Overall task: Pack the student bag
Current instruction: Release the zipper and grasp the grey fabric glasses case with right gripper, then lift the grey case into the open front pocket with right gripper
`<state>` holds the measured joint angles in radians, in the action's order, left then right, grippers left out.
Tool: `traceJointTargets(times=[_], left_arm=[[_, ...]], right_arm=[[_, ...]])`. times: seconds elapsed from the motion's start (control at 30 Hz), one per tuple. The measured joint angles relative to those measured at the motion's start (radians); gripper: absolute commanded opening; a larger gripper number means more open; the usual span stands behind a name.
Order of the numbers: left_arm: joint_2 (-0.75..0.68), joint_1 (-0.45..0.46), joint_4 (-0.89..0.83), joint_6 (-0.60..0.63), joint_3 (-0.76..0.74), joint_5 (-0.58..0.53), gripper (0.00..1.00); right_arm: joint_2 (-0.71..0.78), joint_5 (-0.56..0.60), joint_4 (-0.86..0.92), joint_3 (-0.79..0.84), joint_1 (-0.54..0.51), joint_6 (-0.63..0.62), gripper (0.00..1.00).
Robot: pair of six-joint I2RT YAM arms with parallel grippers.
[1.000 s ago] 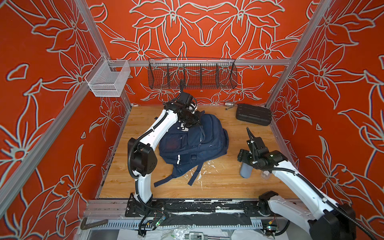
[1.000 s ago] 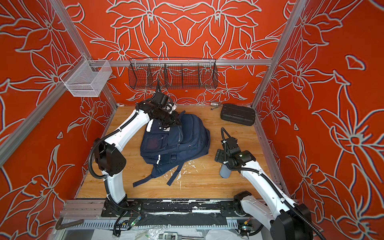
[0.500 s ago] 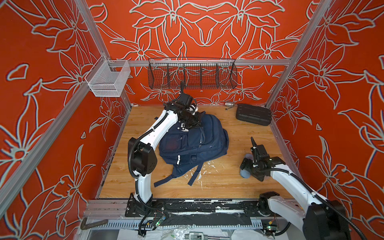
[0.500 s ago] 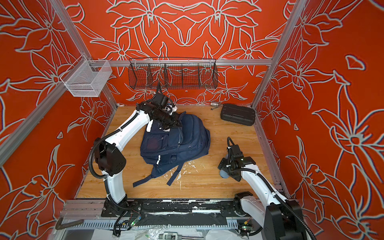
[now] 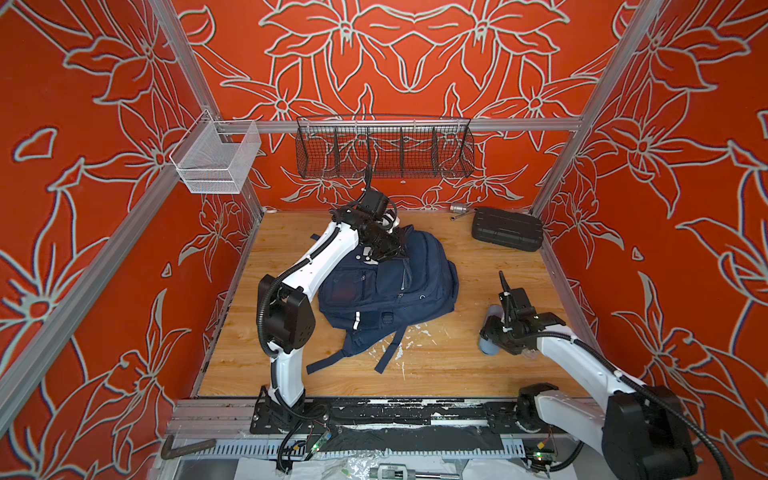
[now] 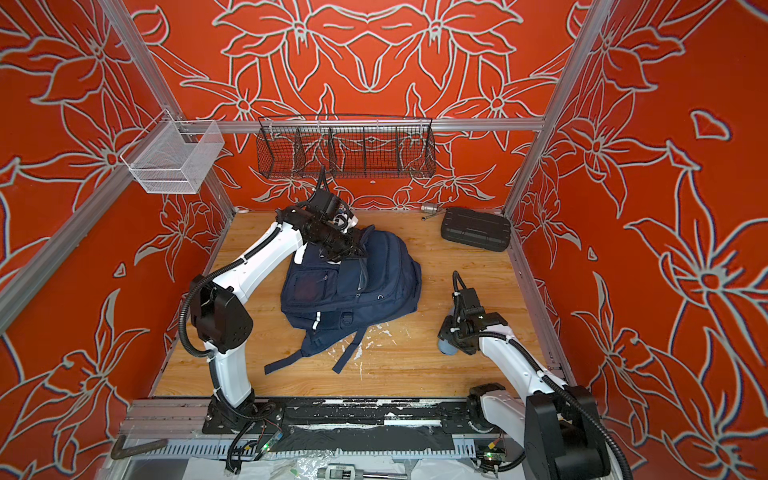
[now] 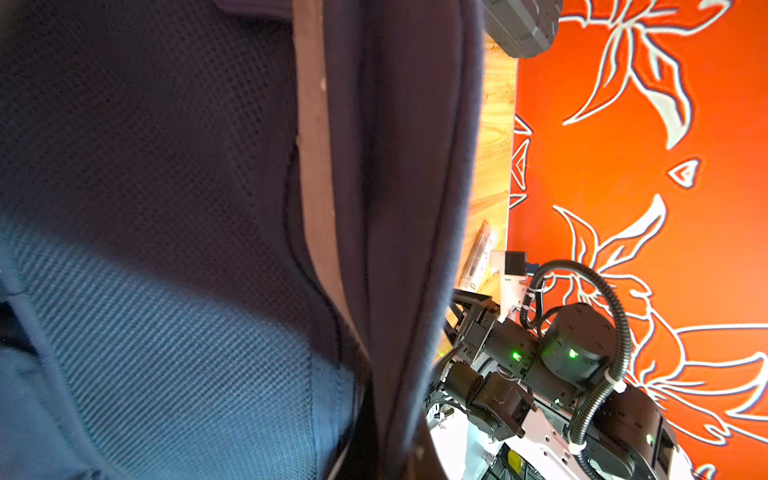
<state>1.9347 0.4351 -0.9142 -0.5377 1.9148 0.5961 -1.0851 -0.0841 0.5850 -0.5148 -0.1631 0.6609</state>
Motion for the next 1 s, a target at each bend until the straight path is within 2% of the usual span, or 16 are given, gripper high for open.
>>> traceJointTargets(times=[0.2,0.33,0.4,0.5,0.63,0.77,0.9,1.0], left_arm=[[-0.008,0.006,-0.015,0.008,0.0,0.001,0.0],[-0.017,0.014,-0.028,0.023,0.0,0.002,0.0],[-0.018,0.021,-0.035,0.028,0.0,0.004,0.0],[-0.021,0.031,-0.039,0.031,0.0,0.007,0.0],[-0.024,0.039,-0.04,0.032,0.0,0.009,0.0],[-0.024,0.042,-0.04,0.032,0.002,0.008,0.0],[-0.024,0.042,-0.035,0.027,0.002,-0.008,0.0],[-0.026,0.042,-0.032,0.021,0.002,-0.025,0.0]], right_arm=[[0.062,-0.015,0.061,-0.095,0.0,-0.082,0.39],[0.182,-0.104,-0.056,-0.17,-0.005,-0.106,0.35],[0.19,-0.156,-0.141,-0.206,-0.019,-0.095,0.36],[0.117,-0.225,-0.251,-0.283,-0.074,-0.059,0.36],[-0.08,-0.272,-0.383,-0.41,-0.202,-0.021,0.37],[-0.24,-0.315,-0.535,-0.446,-0.29,0.056,0.34],[-0.341,-0.308,-0.614,-0.446,-0.334,0.131,0.34],[-0.353,-0.277,-0.629,-0.445,-0.357,0.176,0.34]])
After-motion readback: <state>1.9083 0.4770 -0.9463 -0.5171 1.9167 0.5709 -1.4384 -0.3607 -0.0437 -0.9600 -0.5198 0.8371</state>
